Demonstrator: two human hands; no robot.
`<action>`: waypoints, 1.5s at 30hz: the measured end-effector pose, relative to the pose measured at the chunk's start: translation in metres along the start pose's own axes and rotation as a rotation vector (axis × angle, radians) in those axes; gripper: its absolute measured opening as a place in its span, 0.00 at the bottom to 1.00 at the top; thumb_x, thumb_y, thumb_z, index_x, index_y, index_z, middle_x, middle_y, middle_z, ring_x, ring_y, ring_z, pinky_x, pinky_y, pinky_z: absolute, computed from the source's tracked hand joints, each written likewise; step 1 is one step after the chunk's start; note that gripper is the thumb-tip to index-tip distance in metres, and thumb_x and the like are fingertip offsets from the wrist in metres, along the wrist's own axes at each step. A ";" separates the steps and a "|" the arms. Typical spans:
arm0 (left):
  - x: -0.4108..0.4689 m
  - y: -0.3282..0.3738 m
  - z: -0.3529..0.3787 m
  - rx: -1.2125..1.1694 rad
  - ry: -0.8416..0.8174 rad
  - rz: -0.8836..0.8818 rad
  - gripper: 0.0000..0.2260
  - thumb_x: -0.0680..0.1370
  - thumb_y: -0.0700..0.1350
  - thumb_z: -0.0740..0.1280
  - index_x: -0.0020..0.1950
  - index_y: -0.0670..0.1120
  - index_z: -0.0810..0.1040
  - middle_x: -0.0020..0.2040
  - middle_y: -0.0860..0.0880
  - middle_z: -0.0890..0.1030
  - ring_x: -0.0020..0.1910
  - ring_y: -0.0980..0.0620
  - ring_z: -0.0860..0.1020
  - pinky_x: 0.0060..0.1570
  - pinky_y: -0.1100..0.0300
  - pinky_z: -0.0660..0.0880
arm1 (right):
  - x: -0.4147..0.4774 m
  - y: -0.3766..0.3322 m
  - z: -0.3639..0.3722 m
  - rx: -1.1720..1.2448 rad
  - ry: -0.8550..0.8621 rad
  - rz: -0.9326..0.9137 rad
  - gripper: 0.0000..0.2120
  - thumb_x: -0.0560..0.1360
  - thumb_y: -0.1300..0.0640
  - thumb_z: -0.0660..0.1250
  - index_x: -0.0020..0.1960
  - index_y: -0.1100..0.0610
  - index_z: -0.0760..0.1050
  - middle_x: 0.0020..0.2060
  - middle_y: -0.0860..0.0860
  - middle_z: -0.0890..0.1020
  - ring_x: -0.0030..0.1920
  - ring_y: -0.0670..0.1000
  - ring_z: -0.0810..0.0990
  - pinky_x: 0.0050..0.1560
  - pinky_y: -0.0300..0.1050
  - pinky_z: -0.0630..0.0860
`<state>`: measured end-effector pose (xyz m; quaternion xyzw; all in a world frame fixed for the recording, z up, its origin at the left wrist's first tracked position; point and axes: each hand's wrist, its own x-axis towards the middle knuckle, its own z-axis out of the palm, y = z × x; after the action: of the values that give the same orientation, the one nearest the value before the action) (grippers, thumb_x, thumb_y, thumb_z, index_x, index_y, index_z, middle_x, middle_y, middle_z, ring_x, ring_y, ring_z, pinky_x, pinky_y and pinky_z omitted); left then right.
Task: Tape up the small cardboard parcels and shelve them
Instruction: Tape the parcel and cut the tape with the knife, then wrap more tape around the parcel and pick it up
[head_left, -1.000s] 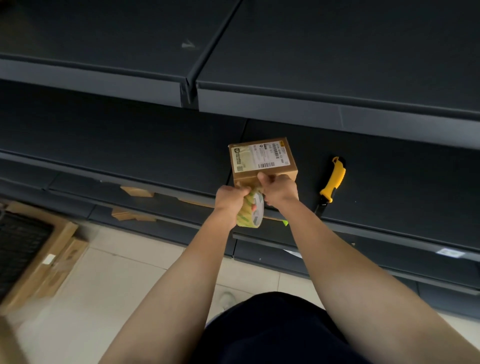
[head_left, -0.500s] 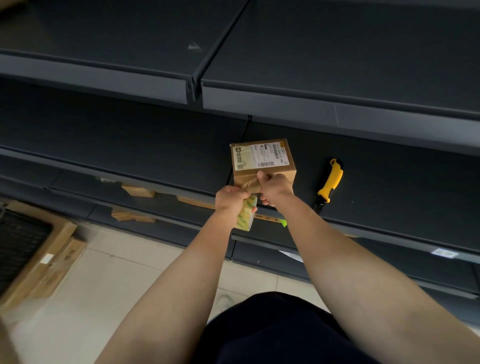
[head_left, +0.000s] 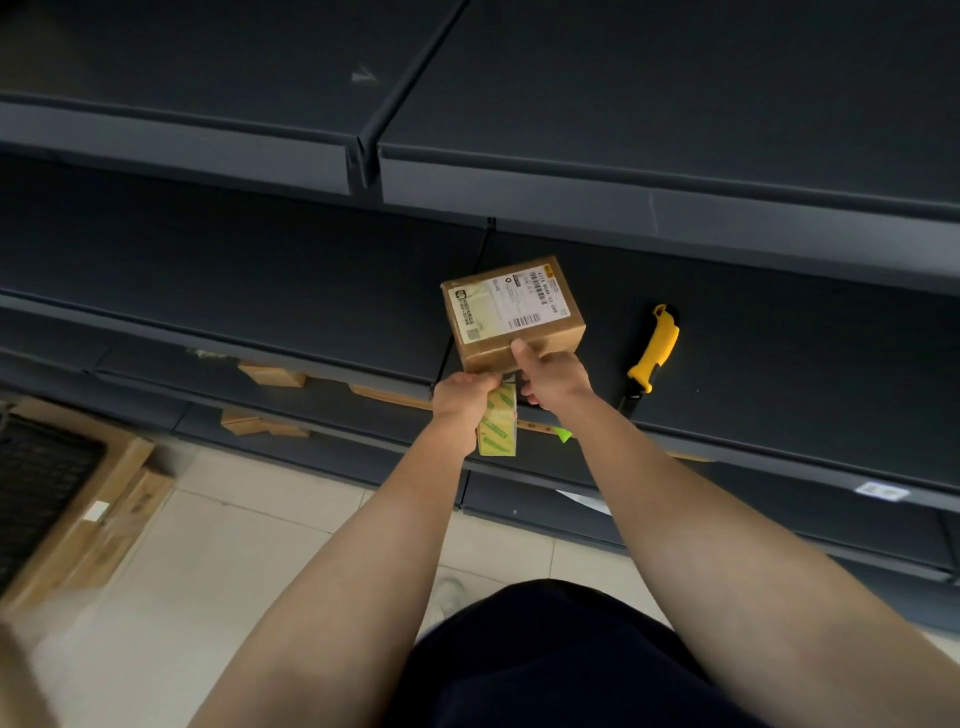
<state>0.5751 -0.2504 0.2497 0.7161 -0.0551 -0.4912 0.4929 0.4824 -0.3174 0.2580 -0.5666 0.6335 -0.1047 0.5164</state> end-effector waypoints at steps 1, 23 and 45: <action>0.001 0.000 0.001 0.005 0.003 0.001 0.05 0.74 0.40 0.71 0.46 0.40 0.78 0.47 0.39 0.82 0.42 0.43 0.82 0.48 0.50 0.80 | 0.000 0.001 -0.003 0.016 0.019 -0.007 0.27 0.76 0.38 0.60 0.58 0.61 0.75 0.48 0.57 0.82 0.48 0.56 0.82 0.53 0.52 0.78; 0.012 0.017 -0.003 -0.018 -0.005 -0.082 0.07 0.68 0.40 0.75 0.42 0.39 0.81 0.43 0.40 0.84 0.40 0.43 0.83 0.51 0.45 0.79 | 0.037 0.069 -0.090 -0.999 0.223 -0.245 0.24 0.77 0.54 0.66 0.71 0.45 0.64 0.74 0.49 0.60 0.75 0.61 0.45 0.74 0.58 0.48; 0.013 0.025 -0.007 0.034 0.051 -0.033 0.10 0.69 0.41 0.76 0.40 0.39 0.77 0.41 0.41 0.83 0.37 0.45 0.82 0.42 0.53 0.80 | 0.023 0.035 -0.039 -1.018 0.112 -0.482 0.13 0.82 0.51 0.52 0.63 0.51 0.69 0.59 0.51 0.74 0.61 0.54 0.72 0.60 0.51 0.59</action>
<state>0.5969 -0.2658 0.2605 0.7375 -0.0390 -0.4798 0.4737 0.4352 -0.3421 0.2376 -0.8664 0.4832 0.0693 0.1051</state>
